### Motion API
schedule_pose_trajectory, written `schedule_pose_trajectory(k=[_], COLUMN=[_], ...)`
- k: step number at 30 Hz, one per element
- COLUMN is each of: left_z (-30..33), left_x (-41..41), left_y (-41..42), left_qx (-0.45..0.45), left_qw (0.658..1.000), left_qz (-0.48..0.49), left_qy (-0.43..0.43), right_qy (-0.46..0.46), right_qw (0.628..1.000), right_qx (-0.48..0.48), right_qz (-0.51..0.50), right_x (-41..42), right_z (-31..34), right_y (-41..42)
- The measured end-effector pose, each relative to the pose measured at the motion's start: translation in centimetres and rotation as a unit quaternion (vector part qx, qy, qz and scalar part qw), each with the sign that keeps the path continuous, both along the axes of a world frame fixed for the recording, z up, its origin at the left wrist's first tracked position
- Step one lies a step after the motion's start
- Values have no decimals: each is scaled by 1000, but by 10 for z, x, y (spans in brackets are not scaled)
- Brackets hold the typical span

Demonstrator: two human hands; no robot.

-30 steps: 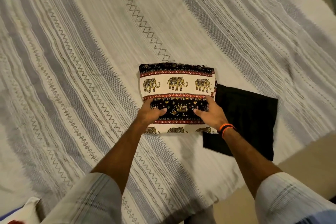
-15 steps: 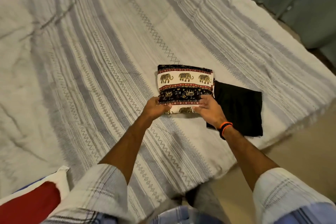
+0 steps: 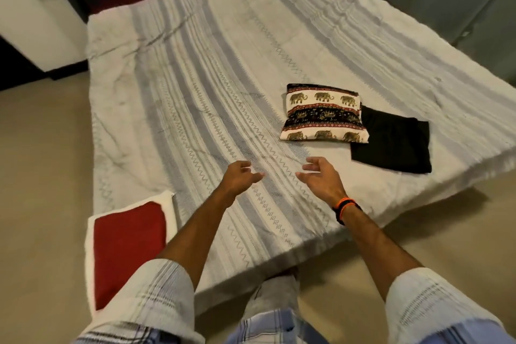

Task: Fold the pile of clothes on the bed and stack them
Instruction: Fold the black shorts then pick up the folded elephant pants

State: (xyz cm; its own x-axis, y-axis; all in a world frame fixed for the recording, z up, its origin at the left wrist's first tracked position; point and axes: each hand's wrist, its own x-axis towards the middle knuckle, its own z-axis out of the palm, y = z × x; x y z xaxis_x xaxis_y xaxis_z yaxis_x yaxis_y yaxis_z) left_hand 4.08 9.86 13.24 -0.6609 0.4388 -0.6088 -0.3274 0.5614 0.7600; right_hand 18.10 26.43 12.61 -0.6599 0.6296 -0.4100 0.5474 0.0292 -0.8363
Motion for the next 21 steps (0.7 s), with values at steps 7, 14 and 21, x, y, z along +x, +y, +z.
schedule_pose_trajectory(k=[7, 14, 21], left_z=[-7, -19, -53], left_x=[18, -5, -60], left_y=[-147, -264, -364], left_qx=[-44, -72, -70], left_qw=[997, 991, 988], left_qz=[57, 113, 140], left_qy=[3, 27, -4], right_qy=[-6, -38, -86], right_qw=[998, 992, 989], right_qx=[-37, -41, -40], right_qz=[53, 114, 116], right_x=[13, -25, -92], right_z=[-10, -31, -60], right_y=[-123, -230, -324])
